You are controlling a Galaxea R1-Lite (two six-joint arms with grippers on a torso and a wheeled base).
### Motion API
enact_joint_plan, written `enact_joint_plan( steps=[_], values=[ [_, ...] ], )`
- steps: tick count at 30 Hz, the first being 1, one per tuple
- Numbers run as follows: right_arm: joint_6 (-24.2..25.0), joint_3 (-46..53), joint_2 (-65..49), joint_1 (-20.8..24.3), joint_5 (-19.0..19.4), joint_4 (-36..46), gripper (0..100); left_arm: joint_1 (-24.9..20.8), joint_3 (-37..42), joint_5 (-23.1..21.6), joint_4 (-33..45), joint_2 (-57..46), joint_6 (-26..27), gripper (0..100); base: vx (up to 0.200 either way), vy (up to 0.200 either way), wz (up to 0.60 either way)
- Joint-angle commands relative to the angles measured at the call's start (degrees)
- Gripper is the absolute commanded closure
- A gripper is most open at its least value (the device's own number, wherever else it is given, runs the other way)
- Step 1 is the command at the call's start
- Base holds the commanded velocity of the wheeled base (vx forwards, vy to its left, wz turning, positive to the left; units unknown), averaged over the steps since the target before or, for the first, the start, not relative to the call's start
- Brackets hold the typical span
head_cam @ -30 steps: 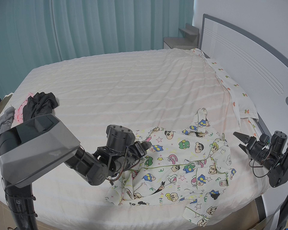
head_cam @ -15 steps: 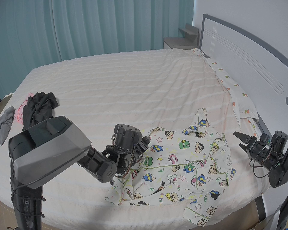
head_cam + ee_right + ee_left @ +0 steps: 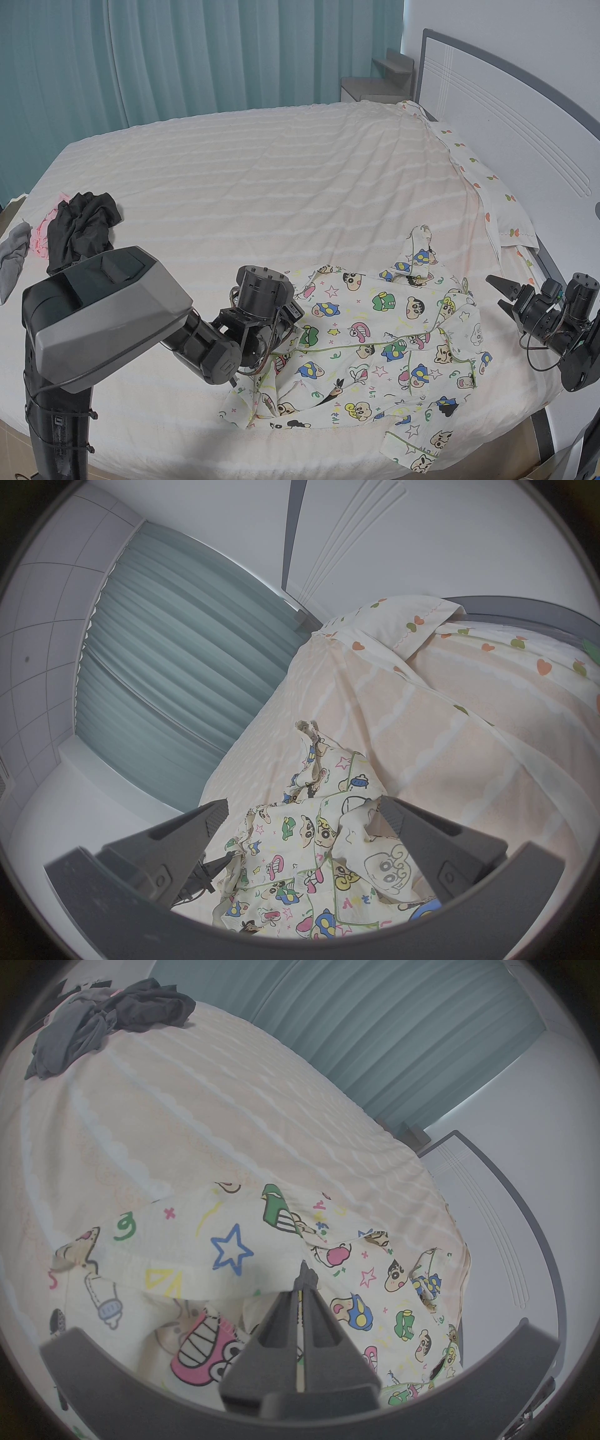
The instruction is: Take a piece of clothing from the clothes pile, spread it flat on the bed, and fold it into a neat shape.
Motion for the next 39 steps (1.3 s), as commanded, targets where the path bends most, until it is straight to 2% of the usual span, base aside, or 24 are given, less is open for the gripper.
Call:
enact_joint_plan(
  steps=[1, 13, 18, 28, 33, 34, 35, 37, 39],
  values=[
    [0.0, 0.0, 0.1, 0.0, 0.0, 0.0, 0, 0.1, 2.4, 0.1, -0.1, -3.0, 0.0, 100, 0.000, 0.000, 0.00],
    [0.0, 0.0, -0.1, 0.0, 0.0, 0.0, 0, 5.7, 2.9, 0.1, -0.1, -7.1, 2.1, 100, 0.000, 0.000, 0.00],
    [0.0, 0.0, 0.2, 0.0, 0.0, 0.0, 0, 9.9, 2.9, -0.1, -0.7, -6.7, 6.6, 100, 0.000, 0.000, 0.00],
    [0.0, 0.0, 0.4, 0.0, 0.0, 0.0, 0, 16.3, 2.7, -4.4, -5.7, -4.9, 11.6, 100, 0.000, 0.000, 0.00],
    [0.0, 0.0, 0.3, 0.0, 0.0, 0.0, 0, 17.0, 3.2, -4.9, -7.6, -4.5, 11.7, 100, 0.000, 0.000, 0.00],
    [0.0, 0.0, 0.4, 0.0, 0.0, 0.0, 0, 17.0, 5.9, -6.8, -7.4, -5.4, 11.5, 100, 0.000, 0.000, 0.00],
    [0.0, 0.0, 0.4, 0.0, 0.0, 0.0, 0, 17.0, 5.9, -6.8, -7.4, -5.4, 11.5, 100, 0.000, 0.000, 0.00],
    [0.0, 0.0, 0.6, 0.0, 0.0, 0.0, 0, 16.1, 10.9, -11.6, -7.4, -9.3, 10.4, 100, 0.000, 0.000, 0.00],
    [0.0, 0.0, 0.9, 0.0, 0.0, 0.0, 0, 15.1, 13.1, -13.7, -7.4, -11.2, 8.9, 100, 0.000, 0.000, 0.00]
  ],
)
